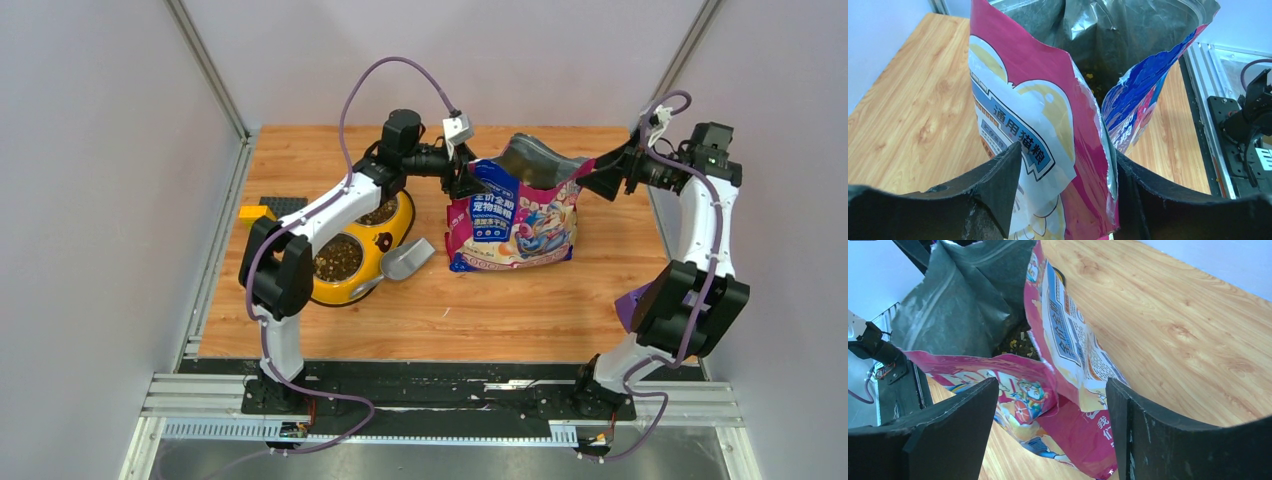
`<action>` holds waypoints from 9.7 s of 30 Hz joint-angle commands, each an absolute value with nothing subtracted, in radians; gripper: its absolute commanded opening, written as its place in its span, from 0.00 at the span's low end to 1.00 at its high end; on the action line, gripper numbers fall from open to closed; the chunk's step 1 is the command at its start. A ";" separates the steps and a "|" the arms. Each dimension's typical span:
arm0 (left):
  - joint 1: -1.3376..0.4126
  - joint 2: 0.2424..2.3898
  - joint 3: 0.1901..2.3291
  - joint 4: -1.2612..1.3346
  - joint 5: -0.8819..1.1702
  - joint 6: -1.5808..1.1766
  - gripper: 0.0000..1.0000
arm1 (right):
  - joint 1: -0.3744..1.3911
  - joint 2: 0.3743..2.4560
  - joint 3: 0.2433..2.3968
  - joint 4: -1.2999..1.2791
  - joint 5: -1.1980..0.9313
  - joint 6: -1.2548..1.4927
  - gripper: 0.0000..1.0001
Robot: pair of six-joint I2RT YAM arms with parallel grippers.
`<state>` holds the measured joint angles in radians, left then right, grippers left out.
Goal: Serve the pet food
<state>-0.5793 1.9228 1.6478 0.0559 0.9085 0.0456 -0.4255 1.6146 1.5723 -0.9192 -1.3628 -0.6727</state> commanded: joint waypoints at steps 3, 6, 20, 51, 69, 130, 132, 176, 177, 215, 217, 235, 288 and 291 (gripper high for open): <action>-0.576 1.888 1.629 0.207 0.941 -0.023 0.68 | -0.396 1.662 1.616 -0.875 -1.376 -0.757 0.76; -0.577 1.891 1.612 0.249 0.951 -0.053 0.64 | -0.380 1.683 1.616 -0.871 -1.394 -0.772 0.64; -0.451 1.817 1.623 0.014 0.978 0.194 0.00 | -0.365 1.527 1.513 -0.719 -1.095 -0.716 0.00; -0.381 1.824 1.710 -0.544 1.197 0.704 0.28 | -0.122 1.414 1.709 -0.733 -0.933 -0.269 0.75; -0.410 1.766 1.612 -0.008 1.206 0.290 0.55 | 0.296 1.668 1.950 -0.974 -0.699 -0.596 0.84; -0.301 1.796 1.739 -0.385 1.225 0.602 0.00 | 0.081 1.418 1.613 -1.078 -0.071 -0.868 0.06; -0.301 1.788 1.717 -0.345 1.228 0.573 0.00 | 0.081 1.401 1.608 -1.070 -0.106 -0.867 0.06; -0.390 1.810 1.520 0.169 1.198 0.174 0.34 | 0.365 1.607 1.831 -0.816 -0.583 -0.476 0.63; -0.390 1.811 1.528 0.168 1.199 0.172 0.33 | 0.368 1.623 1.853 -0.829 -0.591 -0.477 0.62; -0.368 1.829 1.597 0.173 1.269 0.147 0.12 | 0.428 1.793 1.984 -0.905 -0.630 -0.525 0.00; -0.369 1.828 1.597 0.172 1.289 0.156 0.01 | 0.429 1.789 1.977 -0.906 -0.628 -0.532 0.00; -0.276 1.773 1.618 -0.253 1.253 0.533 0.00 | 0.426 1.587 1.741 -0.903 -0.144 -0.786 0.00; -0.248 1.758 1.585 0.024 1.298 0.292 0.43 | -0.121 1.251 1.650 -0.989 -0.261 -0.818 0.50; -0.250 1.759 1.579 0.098 1.308 0.225 0.52 | -0.090 1.255 1.692 -0.995 -0.382 -0.770 0.60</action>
<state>-0.2554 1.8084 1.5845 -0.0628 1.2972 0.3538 -0.1280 1.2755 1.6085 -0.9916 -0.2447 -0.8356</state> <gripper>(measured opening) 0.480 0.557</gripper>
